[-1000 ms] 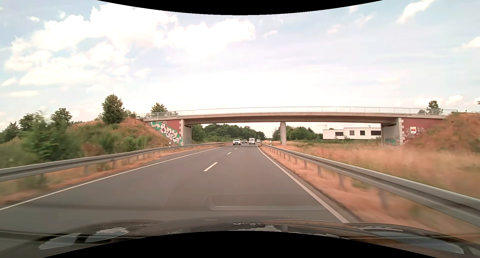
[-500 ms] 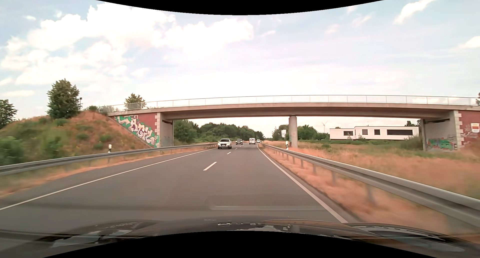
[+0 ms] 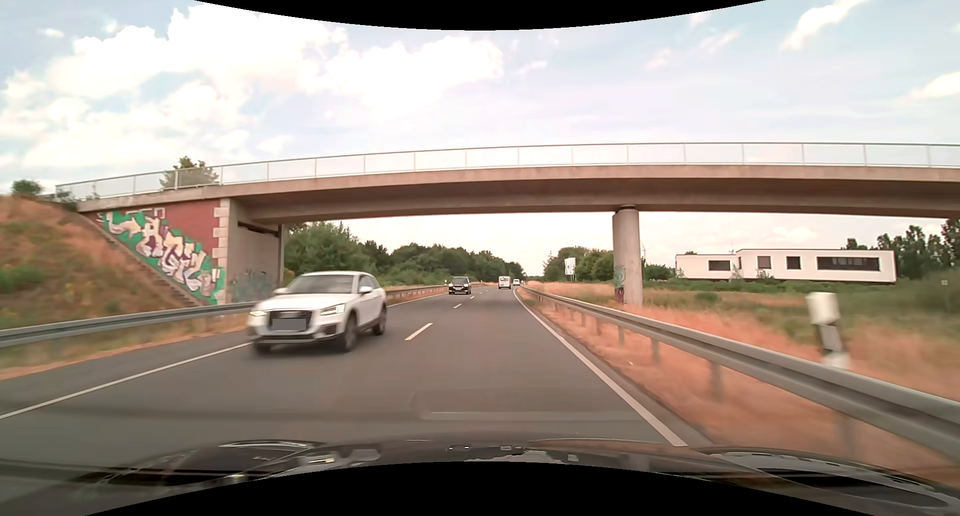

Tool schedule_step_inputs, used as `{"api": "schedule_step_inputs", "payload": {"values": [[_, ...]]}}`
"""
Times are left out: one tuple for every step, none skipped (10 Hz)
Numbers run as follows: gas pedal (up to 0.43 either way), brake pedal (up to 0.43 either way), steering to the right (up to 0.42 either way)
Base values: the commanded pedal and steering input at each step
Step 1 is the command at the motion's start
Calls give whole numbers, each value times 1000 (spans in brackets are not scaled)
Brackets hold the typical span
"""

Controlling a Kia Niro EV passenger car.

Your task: Follow the waypoints while adhering to traffic rules and regulations

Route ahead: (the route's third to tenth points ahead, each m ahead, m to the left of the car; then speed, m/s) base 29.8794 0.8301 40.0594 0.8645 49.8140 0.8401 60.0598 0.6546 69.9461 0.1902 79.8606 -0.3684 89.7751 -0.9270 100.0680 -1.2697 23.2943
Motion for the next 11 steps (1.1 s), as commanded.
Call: {"api": "schedule_step_inputs", "payload": {"values": [[209, 0, 4], [209, 0, 4], [209, 0, 3], [209, 0, 3], [209, 0, 3], [209, 0, 3], [209, 0, 3], [220, 0, 3], [228, 0, 4], [228, 0, 5], [228, 0, 5]]}}
